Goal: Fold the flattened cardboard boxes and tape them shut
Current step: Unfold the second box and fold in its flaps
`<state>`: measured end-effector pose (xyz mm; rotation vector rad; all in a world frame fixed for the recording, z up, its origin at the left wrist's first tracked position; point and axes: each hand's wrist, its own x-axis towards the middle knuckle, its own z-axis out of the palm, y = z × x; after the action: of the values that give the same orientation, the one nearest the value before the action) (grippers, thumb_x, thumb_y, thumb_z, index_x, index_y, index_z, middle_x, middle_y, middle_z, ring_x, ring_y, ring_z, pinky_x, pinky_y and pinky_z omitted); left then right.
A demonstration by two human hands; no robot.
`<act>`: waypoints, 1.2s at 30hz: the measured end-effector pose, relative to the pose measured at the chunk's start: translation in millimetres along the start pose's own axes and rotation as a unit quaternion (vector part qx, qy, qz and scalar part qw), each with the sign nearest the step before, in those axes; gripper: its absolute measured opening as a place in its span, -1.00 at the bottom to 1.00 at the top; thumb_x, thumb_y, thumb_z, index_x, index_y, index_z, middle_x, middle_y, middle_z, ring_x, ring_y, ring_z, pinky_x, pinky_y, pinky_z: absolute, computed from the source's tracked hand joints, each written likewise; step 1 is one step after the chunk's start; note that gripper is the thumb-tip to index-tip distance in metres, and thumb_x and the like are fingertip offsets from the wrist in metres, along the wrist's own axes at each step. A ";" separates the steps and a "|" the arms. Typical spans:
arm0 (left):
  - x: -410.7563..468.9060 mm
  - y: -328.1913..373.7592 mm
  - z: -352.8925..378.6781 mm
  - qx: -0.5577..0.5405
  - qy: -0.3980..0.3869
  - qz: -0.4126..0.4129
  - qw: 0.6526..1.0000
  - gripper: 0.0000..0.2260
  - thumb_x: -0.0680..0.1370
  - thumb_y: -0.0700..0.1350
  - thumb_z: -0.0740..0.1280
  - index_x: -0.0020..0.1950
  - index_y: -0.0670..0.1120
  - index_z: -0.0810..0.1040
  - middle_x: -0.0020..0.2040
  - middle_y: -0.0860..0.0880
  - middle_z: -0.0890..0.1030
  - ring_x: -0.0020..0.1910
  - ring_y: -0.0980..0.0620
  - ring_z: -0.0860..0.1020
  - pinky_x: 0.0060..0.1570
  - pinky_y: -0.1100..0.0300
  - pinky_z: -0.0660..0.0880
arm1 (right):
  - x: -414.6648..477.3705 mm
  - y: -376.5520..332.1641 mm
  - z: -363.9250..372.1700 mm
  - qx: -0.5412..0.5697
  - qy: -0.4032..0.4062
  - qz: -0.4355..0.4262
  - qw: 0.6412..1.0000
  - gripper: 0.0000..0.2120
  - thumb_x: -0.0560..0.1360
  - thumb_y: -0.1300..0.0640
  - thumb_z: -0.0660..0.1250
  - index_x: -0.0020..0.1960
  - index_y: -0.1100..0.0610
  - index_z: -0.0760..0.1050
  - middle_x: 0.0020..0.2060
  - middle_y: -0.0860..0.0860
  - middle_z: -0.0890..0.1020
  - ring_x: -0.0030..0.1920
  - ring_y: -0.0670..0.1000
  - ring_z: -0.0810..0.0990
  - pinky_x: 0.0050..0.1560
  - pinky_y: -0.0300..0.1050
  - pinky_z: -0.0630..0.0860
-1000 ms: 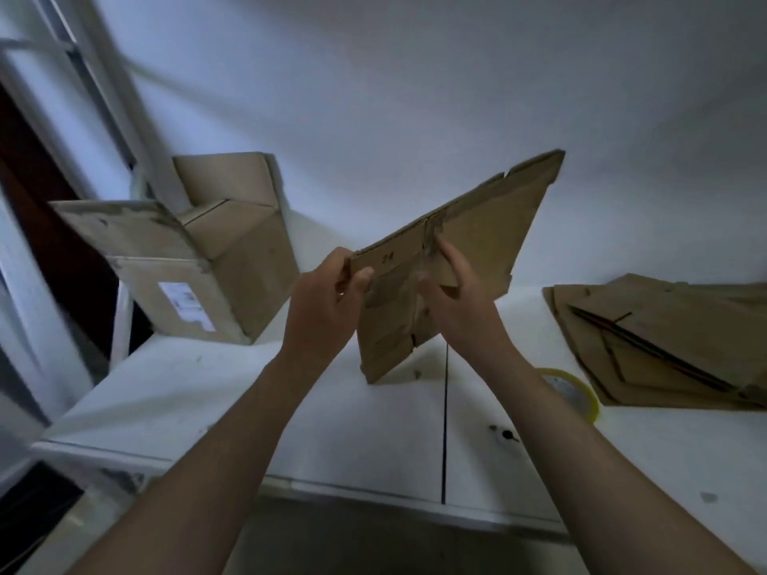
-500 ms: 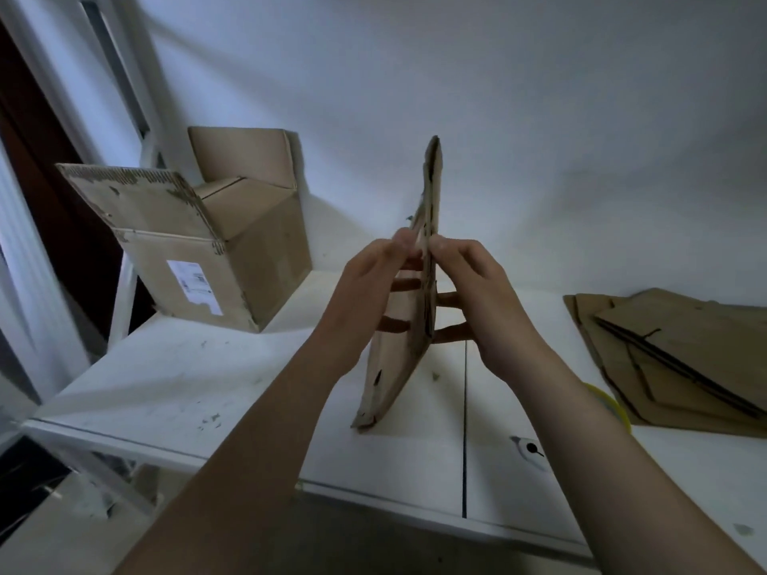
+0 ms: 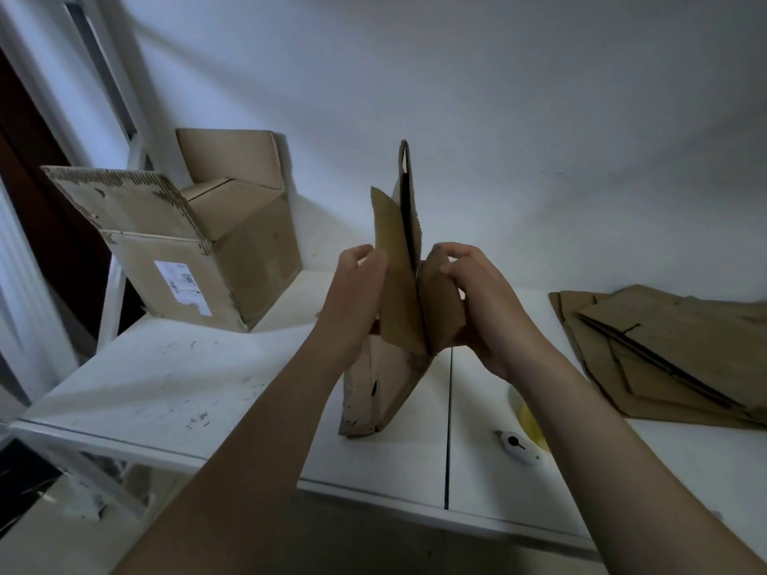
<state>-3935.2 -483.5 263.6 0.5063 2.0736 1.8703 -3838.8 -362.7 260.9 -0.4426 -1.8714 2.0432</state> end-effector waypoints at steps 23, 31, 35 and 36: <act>-20.4 8.4 -47.4 0.005 0.082 0.008 0.997 -0.91 0.57 -0.08 0.33 -0.01 -0.09 0.58 0.02 -0.13 0.59 -0.03 -0.11 0.57 -0.15 0.07 0.49 | -10.9 -27.2 -32.1 -0.467 0.041 -0.185 0.864 -0.72 0.62 0.04 0.25 0.23 -0.31 0.42 0.60 -0.22 -0.03 0.57 0.09 -0.01 0.38 0.11 0.26; -18.5 11.8 -65.9 -0.069 0.108 -0.028 0.991 -0.92 0.56 -0.12 0.34 0.01 -0.10 0.56 -0.03 -0.13 0.58 -0.07 -0.14 0.57 -0.07 -0.02 0.50 | -4.0 -14.5 -48.6 -0.366 0.049 -0.148 0.918 -0.38 0.48 -0.47 -0.09 0.23 -0.16 0.51 0.54 -0.18 0.21 0.54 -0.07 0.18 0.54 0.15 0.11; -16.6 10.9 -71.6 -0.079 0.126 -0.028 0.988 -0.95 0.56 -0.14 0.34 -0.02 -0.11 0.56 -0.07 -0.13 0.58 -0.10 -0.14 0.58 -0.04 -0.07 0.51 | -1.8 -6.9 -46.4 -0.347 -0.012 -0.111 0.931 -0.28 0.40 -0.56 0.04 0.38 -0.14 0.33 0.46 -0.14 0.26 0.42 0.00 0.33 0.28 -0.04 0.38; -16.1 10.6 -72.5 -0.079 0.130 -0.029 0.988 -0.93 0.56 -0.14 0.34 -0.01 -0.11 0.56 -0.04 -0.14 0.58 -0.09 -0.14 0.58 -0.03 -0.08 0.51 | -0.9 -5.5 -43.1 -0.356 -0.020 -0.106 0.928 -0.22 0.31 -0.52 0.11 0.41 -0.12 0.27 0.40 -0.14 0.26 0.35 0.02 0.38 0.17 -0.12 0.40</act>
<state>-3952.7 -554.2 281.5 0.1682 2.0437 2.1414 -3818.7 -324.2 262.7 -0.3408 -2.5282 1.1910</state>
